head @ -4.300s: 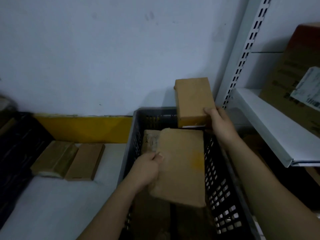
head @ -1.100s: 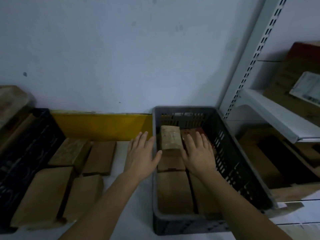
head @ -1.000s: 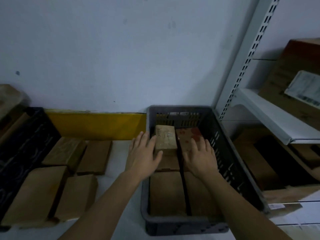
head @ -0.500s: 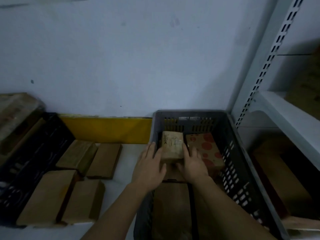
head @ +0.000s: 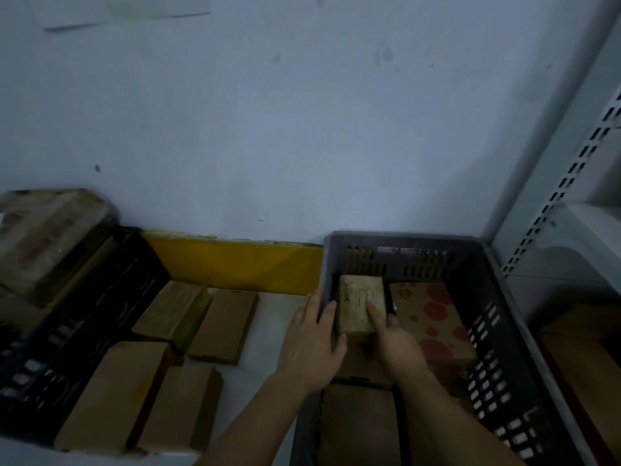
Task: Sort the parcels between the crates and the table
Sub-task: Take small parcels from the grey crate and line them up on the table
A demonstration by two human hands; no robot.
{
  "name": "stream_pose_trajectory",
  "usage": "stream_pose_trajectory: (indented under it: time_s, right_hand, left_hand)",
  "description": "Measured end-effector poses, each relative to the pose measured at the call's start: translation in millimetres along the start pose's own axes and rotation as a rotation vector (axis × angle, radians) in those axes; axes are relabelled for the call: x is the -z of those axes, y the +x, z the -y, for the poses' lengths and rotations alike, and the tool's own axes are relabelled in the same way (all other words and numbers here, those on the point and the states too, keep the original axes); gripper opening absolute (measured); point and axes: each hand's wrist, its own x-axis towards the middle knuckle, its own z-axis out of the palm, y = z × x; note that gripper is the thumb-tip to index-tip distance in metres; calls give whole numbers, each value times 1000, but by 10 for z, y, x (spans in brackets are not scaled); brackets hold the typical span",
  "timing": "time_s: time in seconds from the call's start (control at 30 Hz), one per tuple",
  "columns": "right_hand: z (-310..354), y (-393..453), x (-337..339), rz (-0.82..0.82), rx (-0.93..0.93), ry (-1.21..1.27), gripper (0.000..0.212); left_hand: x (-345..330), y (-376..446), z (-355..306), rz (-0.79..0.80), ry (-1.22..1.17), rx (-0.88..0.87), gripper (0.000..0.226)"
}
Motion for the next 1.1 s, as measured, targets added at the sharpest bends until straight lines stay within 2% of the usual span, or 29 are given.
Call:
stream_pose_trajectory:
  time_s: [0.2,0.4,0.53,0.6,0.67,0.77,0.83,0.87,0.97,1.03,1.1]
  right_hand:
    - [-173,-65,-18,-92,20,5,88]
    - [-425,-240,131,-328,57,64,81]
    - [-453,-417,302,-450,74,139,87]
    - [-423,-531,417,-536,103,201,86]
    - [-371,-641,547,-660,139,276,78]
    - [-306,-765,669,-801,228,342,68]
    - [-321,-807,690,-819,288,351,56]
    - [-334,-833,696,-813,303,359,50]
    - [-373,-912,697,-775,277,377,50]
    - [-428,-937,657,-693,160,410,60]
    - [-563,-883,527,-587,-42,362,66]
  left_hand:
    - [79,54,-13,-9,-27,8,65]
    - [151,127,-102,-65,-82,-16,66]
    - [138,137,-264,-85,-169,-25,72]
    - [111,139,-365,-104,-273,-6,77]
    - [136,167,-486,-77,-480,101,86]
    - [158,270,-582,109,-932,299,99]
    - [121,321,-551,156,-1145,361,111]
    - [94,327,-536,146,-1191,368,110]
    - [67,310,-569,103,-1227,361,82]
    - [72,286,-582,91,-1266,373,75]
    - [105,264,-579,91,-1324,381,75]
